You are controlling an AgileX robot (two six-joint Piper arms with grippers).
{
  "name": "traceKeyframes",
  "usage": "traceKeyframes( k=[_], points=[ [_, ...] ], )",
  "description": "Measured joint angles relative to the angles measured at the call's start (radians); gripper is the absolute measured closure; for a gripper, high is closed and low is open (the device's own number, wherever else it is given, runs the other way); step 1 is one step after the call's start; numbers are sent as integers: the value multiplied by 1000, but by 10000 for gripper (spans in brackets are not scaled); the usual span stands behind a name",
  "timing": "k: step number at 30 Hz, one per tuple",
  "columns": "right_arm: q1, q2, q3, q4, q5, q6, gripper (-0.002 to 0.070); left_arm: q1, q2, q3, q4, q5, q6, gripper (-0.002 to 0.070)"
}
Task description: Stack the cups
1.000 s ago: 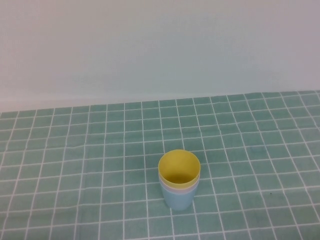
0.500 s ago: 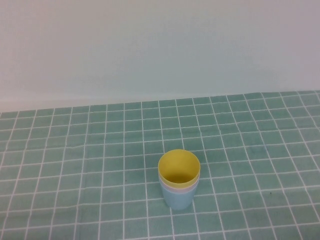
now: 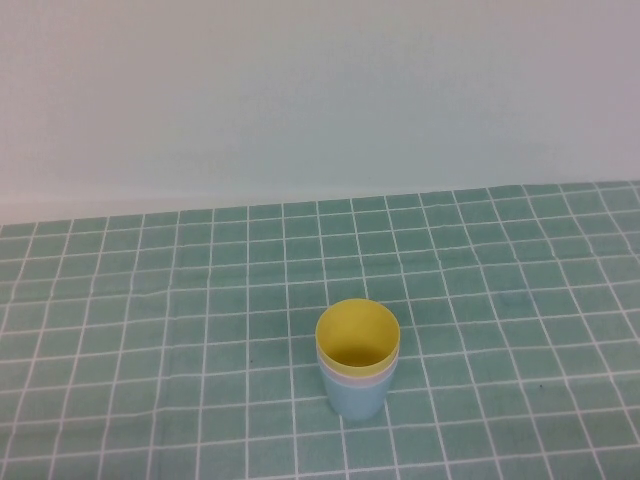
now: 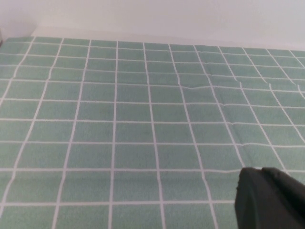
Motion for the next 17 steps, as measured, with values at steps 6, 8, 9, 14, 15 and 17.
traceKeyframes(
  k=[6, 8, 9, 14, 15, 17],
  points=[
    [0, 0, 0, -24, 2, 28, 678, 0, 0, 0, 0, 0, 0, 676],
    [0, 0, -1, -30, 2, 30, 678, 0, 0, 0, 0, 0, 0, 676],
    [0, 0, -1, -41, 4, 32, 678, 0, 0, 0, 0, 0, 0, 676],
    [0, 0, -1, -106, 4, 34, 678, 0, 0, 0, 0, 0, 0, 676],
    [0, 0, -1, -111, 4, 34, 678, 0, 0, 0, 0, 0, 0, 676],
    [0, 0, -1, -116, 4, 34, 678, 0, 0, 0, 0, 0, 0, 676]
  ],
)
